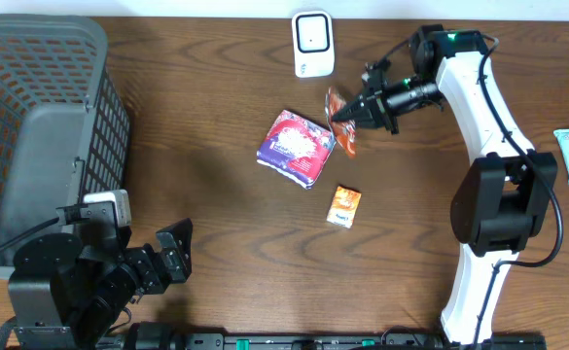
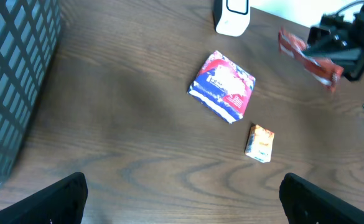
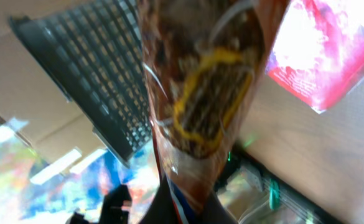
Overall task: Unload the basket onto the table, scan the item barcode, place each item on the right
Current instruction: 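Swing the red bar past the scanner and drop it far right, then reach down and grasp the orange biscuit pack with the right gripper, then lift the orange pack up to the scanner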
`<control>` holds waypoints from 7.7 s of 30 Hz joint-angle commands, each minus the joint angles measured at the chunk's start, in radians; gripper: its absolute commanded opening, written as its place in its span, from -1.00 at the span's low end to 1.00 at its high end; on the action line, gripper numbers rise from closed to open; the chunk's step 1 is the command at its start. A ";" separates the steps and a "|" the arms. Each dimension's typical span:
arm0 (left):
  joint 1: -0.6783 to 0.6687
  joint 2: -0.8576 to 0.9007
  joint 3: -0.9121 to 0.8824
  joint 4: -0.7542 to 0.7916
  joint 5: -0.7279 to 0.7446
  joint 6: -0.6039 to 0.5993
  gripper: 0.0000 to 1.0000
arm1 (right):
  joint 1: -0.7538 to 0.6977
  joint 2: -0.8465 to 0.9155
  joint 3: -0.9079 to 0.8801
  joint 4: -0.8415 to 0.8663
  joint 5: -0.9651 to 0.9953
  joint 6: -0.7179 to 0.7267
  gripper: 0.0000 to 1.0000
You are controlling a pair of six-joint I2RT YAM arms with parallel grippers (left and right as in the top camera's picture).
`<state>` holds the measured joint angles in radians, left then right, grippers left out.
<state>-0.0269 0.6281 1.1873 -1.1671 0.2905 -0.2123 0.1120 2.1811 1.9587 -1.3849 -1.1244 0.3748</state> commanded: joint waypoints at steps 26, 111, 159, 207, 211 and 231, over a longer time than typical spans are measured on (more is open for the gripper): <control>0.004 0.002 0.014 0.000 0.015 0.002 0.96 | 0.204 0.182 0.032 1.182 0.919 0.545 -0.98; 0.004 0.002 0.014 0.000 0.015 0.002 0.96 | 0.179 -0.110 -0.270 -0.179 0.815 -0.158 -0.08; 0.004 0.002 0.014 0.000 0.015 0.002 0.96 | 0.137 -0.111 -0.623 0.281 0.658 -0.038 -0.98; 0.004 0.002 0.014 0.000 0.015 0.002 0.95 | 0.086 -0.107 -0.332 1.242 -0.248 0.249 -0.97; 0.004 0.002 0.014 0.000 0.015 0.002 0.96 | 0.088 -0.089 -0.316 1.932 -0.353 0.784 -0.97; 0.004 0.002 0.014 0.000 0.015 0.002 0.96 | 0.127 -0.086 -0.321 1.514 0.016 0.593 -0.97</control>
<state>-0.0269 0.6292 1.1881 -1.1679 0.2909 -0.2123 0.2405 2.0861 1.6405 0.2272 -1.2762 1.0996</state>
